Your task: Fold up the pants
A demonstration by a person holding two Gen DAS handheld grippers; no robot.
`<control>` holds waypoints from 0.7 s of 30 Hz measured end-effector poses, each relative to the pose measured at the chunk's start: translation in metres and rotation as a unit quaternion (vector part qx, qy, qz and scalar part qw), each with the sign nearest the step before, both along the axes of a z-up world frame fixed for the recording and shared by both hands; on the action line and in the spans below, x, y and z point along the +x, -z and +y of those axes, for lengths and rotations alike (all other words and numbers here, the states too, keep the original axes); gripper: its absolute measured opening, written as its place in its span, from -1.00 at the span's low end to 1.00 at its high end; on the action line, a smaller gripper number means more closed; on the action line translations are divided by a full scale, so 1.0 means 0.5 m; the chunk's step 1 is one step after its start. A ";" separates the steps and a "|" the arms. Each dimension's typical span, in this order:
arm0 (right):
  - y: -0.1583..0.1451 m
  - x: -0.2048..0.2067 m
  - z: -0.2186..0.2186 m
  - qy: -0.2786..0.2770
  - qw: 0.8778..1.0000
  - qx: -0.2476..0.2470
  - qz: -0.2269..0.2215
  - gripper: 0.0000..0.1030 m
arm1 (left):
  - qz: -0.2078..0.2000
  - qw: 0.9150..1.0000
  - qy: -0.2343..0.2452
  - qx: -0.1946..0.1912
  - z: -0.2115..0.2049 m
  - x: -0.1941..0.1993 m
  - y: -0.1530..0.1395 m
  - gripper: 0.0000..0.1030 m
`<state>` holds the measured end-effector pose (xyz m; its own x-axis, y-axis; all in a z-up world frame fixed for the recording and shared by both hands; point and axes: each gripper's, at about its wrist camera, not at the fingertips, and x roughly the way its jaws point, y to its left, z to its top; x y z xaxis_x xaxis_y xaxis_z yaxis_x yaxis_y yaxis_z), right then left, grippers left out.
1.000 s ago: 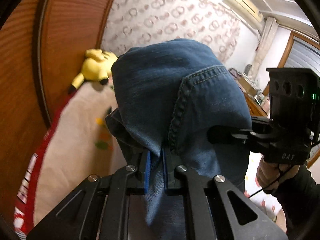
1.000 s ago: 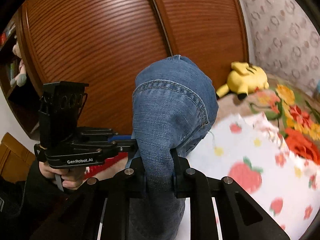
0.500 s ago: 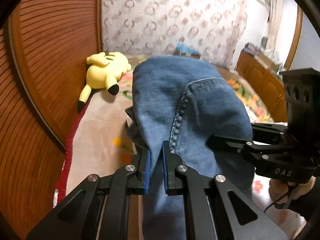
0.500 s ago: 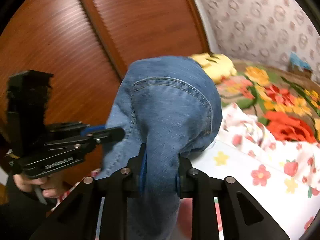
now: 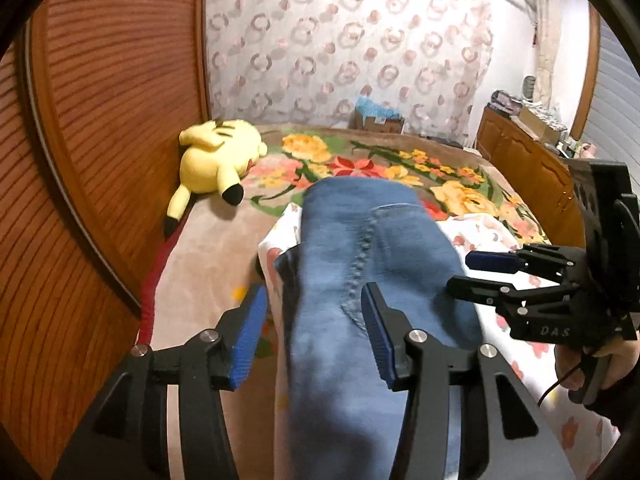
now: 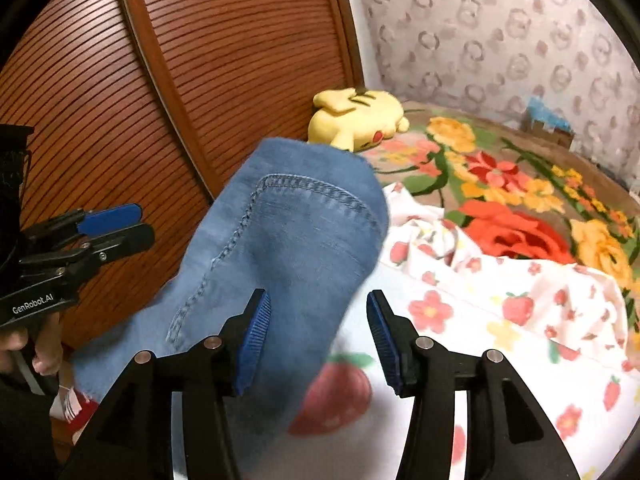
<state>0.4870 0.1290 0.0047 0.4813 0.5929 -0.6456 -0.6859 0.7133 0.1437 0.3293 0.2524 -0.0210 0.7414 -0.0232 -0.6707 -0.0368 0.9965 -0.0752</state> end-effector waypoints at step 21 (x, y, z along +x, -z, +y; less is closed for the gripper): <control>-0.074 -0.345 -0.237 0.071 0.986 0.048 -0.140 0.12 | -0.121 0.991 0.049 0.019 -0.223 -0.211 -0.145 0.56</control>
<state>0.3146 0.0104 0.0415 0.7155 0.5581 -0.4203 -0.6024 0.7975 0.0336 0.2239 0.1408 0.0516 0.8762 -0.0809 -0.4751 0.0751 0.9967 -0.0313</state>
